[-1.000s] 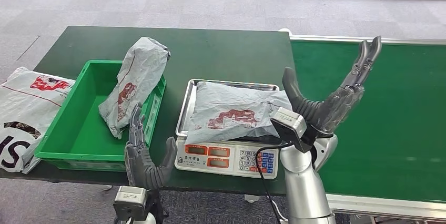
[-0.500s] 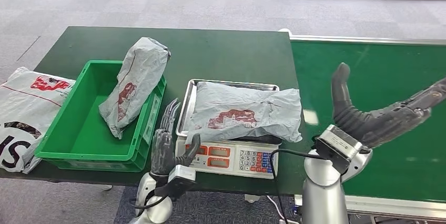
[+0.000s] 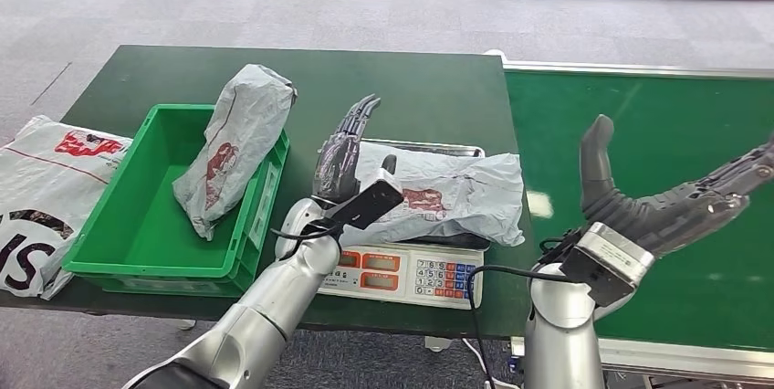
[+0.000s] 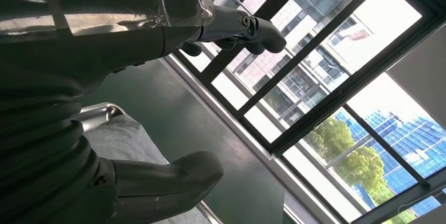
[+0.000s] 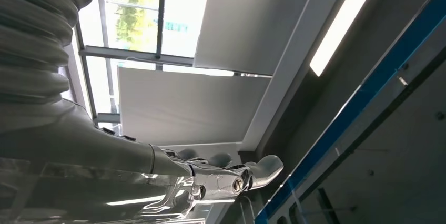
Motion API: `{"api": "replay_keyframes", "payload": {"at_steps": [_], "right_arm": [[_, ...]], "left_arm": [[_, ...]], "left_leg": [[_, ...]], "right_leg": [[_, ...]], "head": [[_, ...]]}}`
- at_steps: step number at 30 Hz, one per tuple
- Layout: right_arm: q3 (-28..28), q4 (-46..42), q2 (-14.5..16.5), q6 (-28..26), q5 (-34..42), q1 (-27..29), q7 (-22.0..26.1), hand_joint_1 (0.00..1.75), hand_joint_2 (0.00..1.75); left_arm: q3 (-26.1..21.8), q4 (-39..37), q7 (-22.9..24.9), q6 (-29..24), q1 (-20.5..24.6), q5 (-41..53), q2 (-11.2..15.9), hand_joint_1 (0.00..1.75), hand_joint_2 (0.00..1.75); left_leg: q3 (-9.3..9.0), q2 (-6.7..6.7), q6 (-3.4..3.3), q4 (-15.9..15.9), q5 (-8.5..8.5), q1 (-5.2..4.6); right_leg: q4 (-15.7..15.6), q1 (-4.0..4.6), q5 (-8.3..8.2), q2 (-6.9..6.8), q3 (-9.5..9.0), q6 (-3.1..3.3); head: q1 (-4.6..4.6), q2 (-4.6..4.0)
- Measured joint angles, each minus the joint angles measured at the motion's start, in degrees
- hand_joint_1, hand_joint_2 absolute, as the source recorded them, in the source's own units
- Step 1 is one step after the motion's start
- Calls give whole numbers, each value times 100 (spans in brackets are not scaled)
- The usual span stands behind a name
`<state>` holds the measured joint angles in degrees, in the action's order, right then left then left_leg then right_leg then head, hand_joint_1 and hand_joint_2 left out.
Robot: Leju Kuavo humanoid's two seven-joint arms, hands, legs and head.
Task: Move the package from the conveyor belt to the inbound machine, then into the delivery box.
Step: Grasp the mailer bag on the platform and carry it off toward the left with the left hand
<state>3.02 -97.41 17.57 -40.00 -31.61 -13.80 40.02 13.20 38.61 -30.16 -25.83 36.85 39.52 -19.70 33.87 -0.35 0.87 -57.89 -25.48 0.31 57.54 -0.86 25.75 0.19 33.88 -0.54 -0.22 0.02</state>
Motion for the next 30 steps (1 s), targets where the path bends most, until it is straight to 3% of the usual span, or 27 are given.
{"api": "replay_keyframes", "payload": {"at_steps": [9,15,21,30], "right_arm": [[31,118,-4,0,4,25,0,0,175],[102,192,-4,0,-3,46,0,0,175],[150,235,-7,0,-31,47,4,0,175],[151,309,-9,0,-32,52,3,0,175]], "left_arm": [[28,-605,467,113,704,-152,-52,0,175],[239,-1032,838,516,982,-200,-52,0,175],[452,-1462,892,890,894,-458,-52,0,175],[554,-1716,855,963,748,-581,-52,0,175]], "left_leg": [[3,2,0,0,0,0],[3,3,0,0,0,0],[5,3,0,0,0,0],[5,3,0,0,0,0]], "right_leg": [[0,0,0,5,5,0],[0,0,0,5,4,0],[0,0,0,5,6,0],[0,0,0,5,7,0]], "head": [[0,0],[1,0],[0,0],[0,0]]}}
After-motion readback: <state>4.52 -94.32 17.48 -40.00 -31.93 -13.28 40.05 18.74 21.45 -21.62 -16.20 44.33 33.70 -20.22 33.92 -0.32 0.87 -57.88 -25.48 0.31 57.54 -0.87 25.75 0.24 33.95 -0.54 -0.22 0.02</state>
